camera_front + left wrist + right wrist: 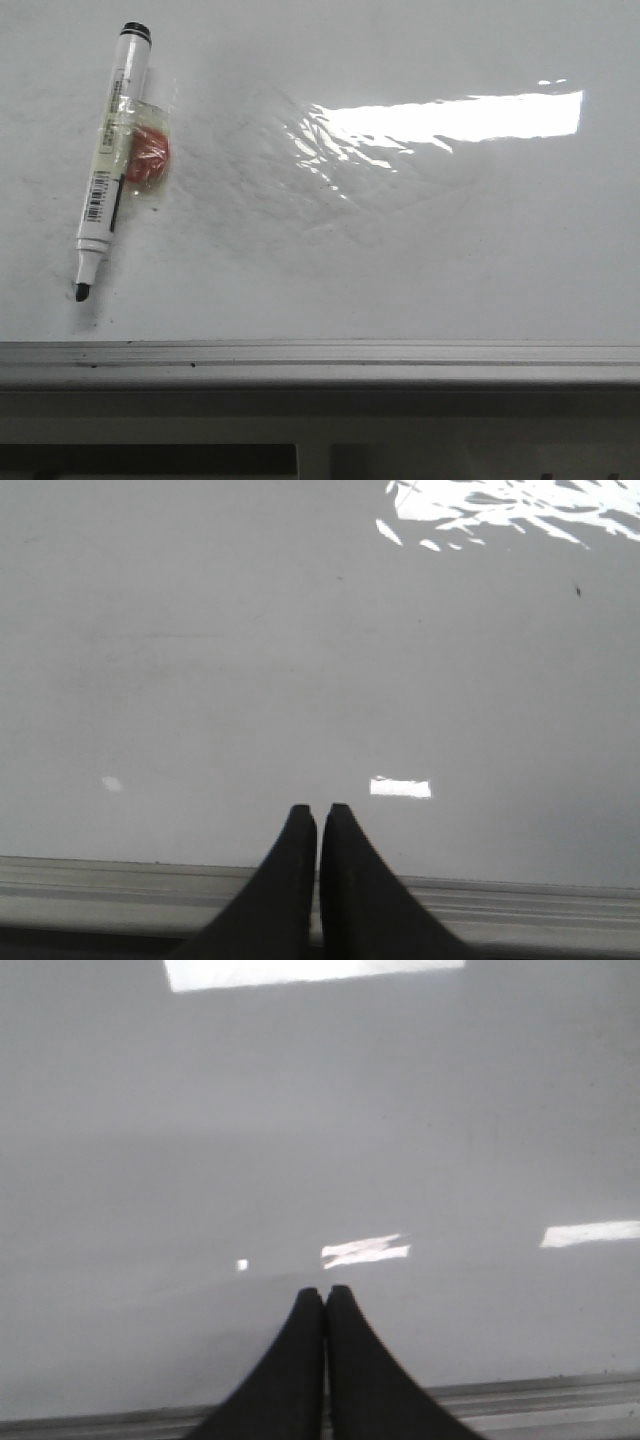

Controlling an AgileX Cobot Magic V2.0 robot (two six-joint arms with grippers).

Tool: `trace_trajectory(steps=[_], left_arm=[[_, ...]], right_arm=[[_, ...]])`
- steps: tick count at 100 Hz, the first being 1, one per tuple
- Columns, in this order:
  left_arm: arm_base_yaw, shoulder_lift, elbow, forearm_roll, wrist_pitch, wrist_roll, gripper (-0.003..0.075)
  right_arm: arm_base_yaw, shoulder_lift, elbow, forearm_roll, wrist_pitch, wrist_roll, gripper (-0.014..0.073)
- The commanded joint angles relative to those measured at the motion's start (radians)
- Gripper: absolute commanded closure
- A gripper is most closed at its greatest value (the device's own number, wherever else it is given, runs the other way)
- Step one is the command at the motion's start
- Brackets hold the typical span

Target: Write number 8 on whiteboard

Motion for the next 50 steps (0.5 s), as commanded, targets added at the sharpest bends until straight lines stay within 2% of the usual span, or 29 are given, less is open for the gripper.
trace_trajectory(steps=[1,50], left_arm=[[-0.003,-0.026,0.039,-0.007,-0.054,-0.009,0.0741],[-0.003,-0.026,0.039,0.029,-0.058,-0.009,0.0741]], right_arm=[[-0.006,-0.021,0.013,0.001,-0.022,-0.011,0.0657],[-0.006,-0.021,0.013,0.001,-0.022,-0.011,0.0657]])
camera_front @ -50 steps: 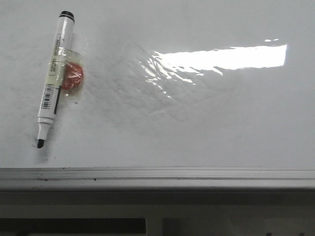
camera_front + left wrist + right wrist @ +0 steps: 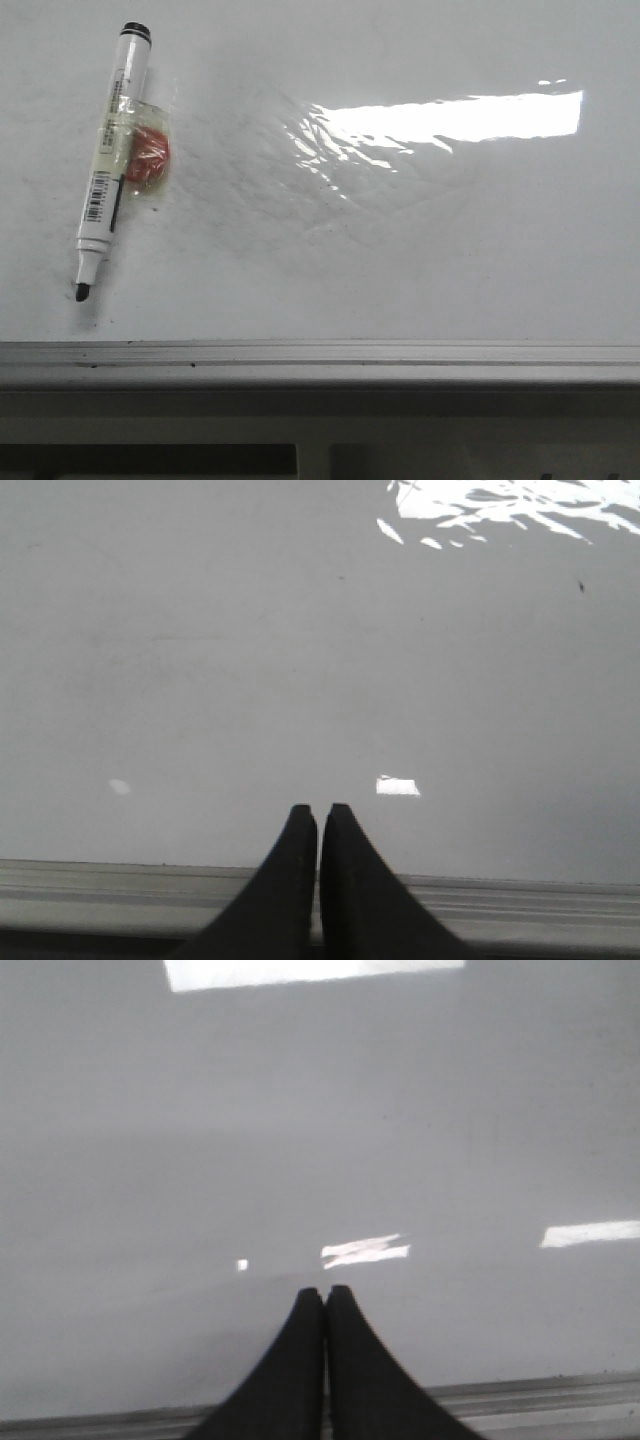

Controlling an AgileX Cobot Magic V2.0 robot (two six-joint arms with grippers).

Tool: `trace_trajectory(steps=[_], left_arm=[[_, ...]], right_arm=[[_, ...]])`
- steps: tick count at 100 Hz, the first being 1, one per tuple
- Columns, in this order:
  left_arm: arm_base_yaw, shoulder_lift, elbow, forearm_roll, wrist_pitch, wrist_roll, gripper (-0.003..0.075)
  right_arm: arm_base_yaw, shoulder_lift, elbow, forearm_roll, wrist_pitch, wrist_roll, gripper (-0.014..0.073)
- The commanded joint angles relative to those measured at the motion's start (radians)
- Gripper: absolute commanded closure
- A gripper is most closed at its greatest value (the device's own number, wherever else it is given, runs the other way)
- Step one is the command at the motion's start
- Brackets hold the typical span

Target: Write number 8 on whiteboard

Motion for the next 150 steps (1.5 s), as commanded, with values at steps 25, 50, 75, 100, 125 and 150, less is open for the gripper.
trace_trajectory(steps=[25,50,75,100,125,150], left_arm=[[-0.003,-0.026,0.039,-0.022,-0.124,-0.011,0.0741],[-0.003,-0.026,0.039,-0.015,-0.142,-0.011,0.0741],[-0.003,-0.026,0.039,-0.006,-0.142,-0.011,0.0741],[-0.003,-0.026,0.039,-0.006,-0.144,-0.011,0.0741],[-0.003,-0.026,0.039,-0.006,-0.153,-0.011,0.0741],[-0.003,-0.026,0.039,-0.006,-0.159,-0.011,0.0741]], right_arm=[[-0.006,-0.021,0.013,0.001,-0.022,-0.011,0.0657],[-0.006,-0.021,0.013,0.001,-0.046,-0.011,0.0657],[-0.006,-0.021,0.013,0.002,-0.141,-0.011,0.0657],[-0.006,-0.021,0.013,0.14,-0.229,0.005,0.0657],[-0.006,-0.021,0.013,0.14,-0.21,0.005,0.0657],[-0.006,-0.021,0.013,0.143,-0.207,0.005,0.0657]])
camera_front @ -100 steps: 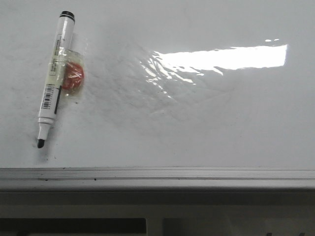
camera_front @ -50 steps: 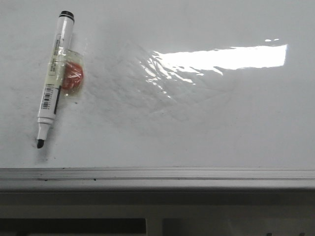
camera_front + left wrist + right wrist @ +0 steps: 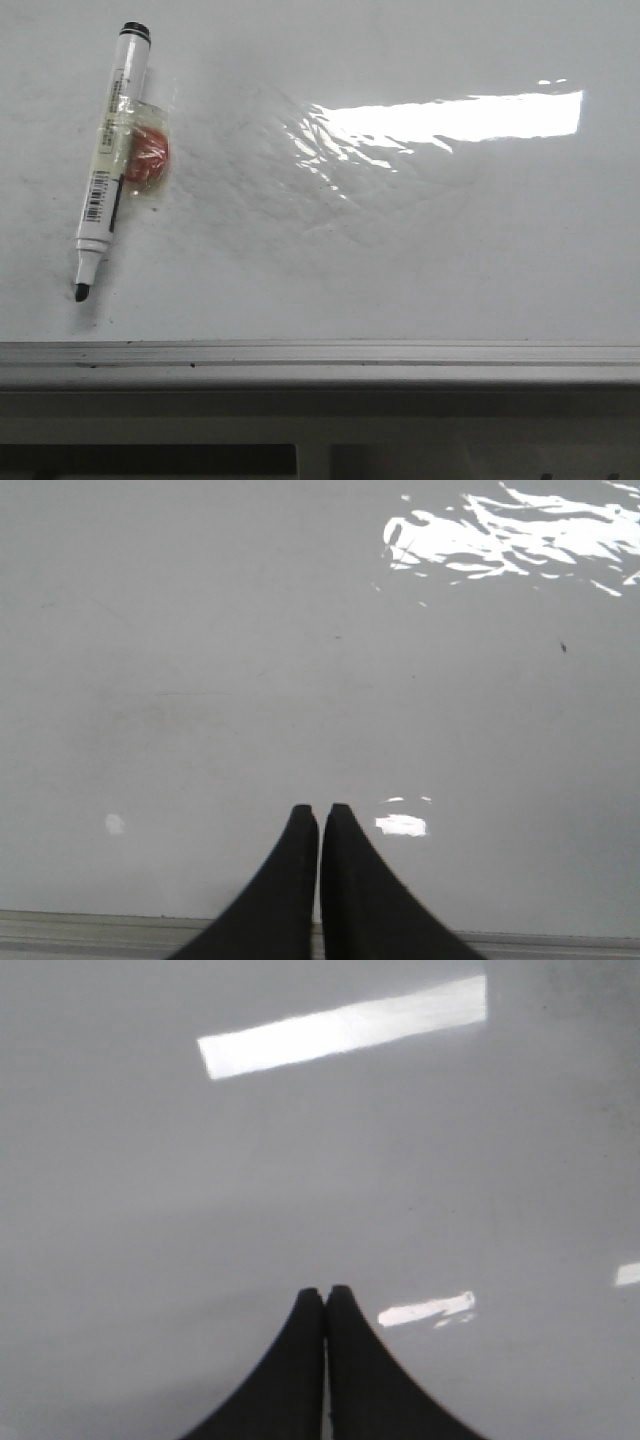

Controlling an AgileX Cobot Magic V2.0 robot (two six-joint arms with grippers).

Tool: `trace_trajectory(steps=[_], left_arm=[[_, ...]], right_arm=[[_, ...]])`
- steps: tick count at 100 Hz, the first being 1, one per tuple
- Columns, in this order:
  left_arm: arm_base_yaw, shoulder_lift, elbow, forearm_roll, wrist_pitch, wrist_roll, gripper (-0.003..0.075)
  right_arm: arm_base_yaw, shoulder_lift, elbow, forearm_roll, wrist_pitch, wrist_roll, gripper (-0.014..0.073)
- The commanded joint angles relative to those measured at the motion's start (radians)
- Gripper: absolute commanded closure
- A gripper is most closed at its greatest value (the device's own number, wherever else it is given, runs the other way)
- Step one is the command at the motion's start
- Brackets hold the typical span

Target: Write number 8 on whiteboard

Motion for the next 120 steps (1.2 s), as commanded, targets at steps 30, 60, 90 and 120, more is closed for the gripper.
trace_trajectory(steps=[30,60,90,120], left_arm=[[-0.003,-0.026,0.039,0.001,-0.087,-0.009,0.0741],[-0.003,-0.026,0.037,-0.094,-0.168,-0.009,0.0741],[-0.003,0.011,-0.101,-0.077,-0.052,-0.007,0.0741],[-0.004,0.124,-0.21,-0.076,-0.045,0.015,0.074]], right_arm=[[-0.006,-0.021,0.013,0.006,-0.072,0.001,0.0657],[-0.006,-0.021,0.01,0.024,-0.118,0.001,0.0657],[-0.005,0.008,-0.104,0.047,-0.047,0.001,0.0657],[0.0,0.17,-0.263,0.047,0.132,0.001,0.0657]])
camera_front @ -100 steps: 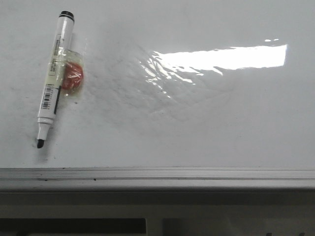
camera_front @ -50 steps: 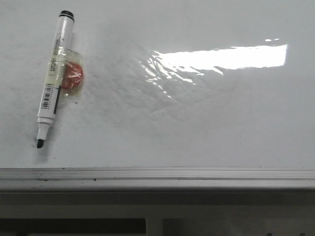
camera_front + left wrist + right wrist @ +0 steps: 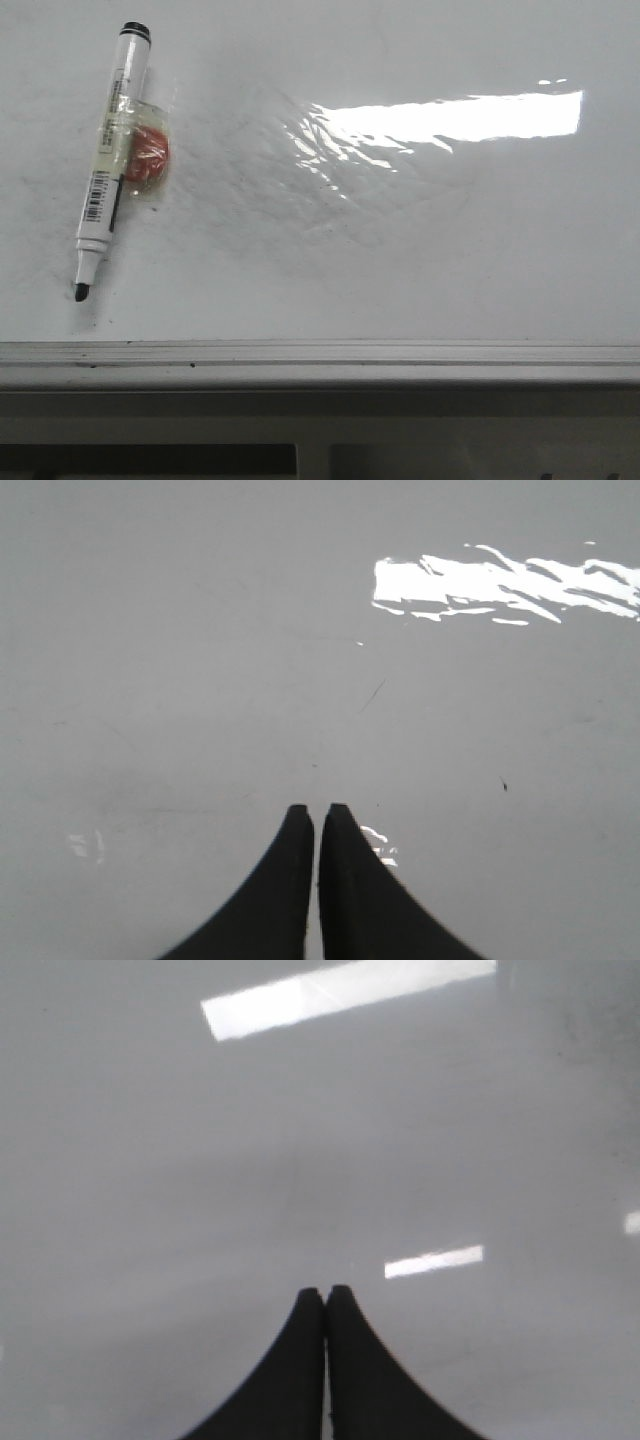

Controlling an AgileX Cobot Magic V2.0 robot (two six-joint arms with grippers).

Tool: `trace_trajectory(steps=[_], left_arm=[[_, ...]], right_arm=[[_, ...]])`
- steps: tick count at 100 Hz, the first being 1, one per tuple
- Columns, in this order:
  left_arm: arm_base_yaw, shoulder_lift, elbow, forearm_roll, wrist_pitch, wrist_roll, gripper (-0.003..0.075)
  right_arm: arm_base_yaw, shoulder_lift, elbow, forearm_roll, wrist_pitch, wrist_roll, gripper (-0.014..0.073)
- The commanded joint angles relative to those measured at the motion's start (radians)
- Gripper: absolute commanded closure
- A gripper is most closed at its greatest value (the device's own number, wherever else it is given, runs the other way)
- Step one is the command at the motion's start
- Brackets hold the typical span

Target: Write number 8 on whiteboard

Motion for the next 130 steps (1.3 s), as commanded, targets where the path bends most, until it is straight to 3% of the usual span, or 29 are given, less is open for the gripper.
trace_trajectory(steps=[1,8,13,25,35,53,86,98,114,130], left_arm=[[-0.004,0.039,-0.04,-0.003,-0.088,0.005,0.074],[-0.004,0.05,-0.04,-0.009,-0.095,0.005,0.0725],[-0.004,0.058,-0.04,-0.012,-0.102,0.005,0.0674],[-0.004,0.081,-0.027,-0.022,-0.176,0.005,0.0424],[-0.007,0.11,-0.004,-0.041,-0.297,0.011,0.0302],[-0.101,0.199,-0.004,-0.024,-0.379,0.026,0.03],[-0.577,0.438,-0.004,0.039,-0.532,0.026,0.03],[-0.698,0.542,-0.011,0.033,-0.619,0.026,0.03],[-0.741,0.679,-0.035,-0.065,-0.686,0.026,0.03],[-0.741,0.794,-0.069,-0.041,-0.732,0.026,0.03]], right_arm=[[0.001,0.045,-0.062,0.005,-0.055,-0.001,0.0657],[0.003,0.043,-0.063,0.005,-0.062,-0.001,0.0657],[0.005,0.043,-0.063,0.005,-0.058,-0.001,0.0657],[0.005,0.043,-0.058,0.005,-0.059,-0.001,0.0657],[0.005,0.043,-0.049,0.005,-0.054,-0.001,0.0657],[0.005,0.043,-0.049,0.005,-0.054,-0.001,0.0657],[0.005,0.043,-0.049,0.005,-0.054,-0.001,0.0657],[0.005,0.043,-0.049,0.005,-0.054,-0.001,0.0657],[0.005,0.043,-0.049,0.005,-0.054,-0.001,0.0657],[0.005,0.043,-0.049,0.005,-0.054,-0.001,0.0657]])
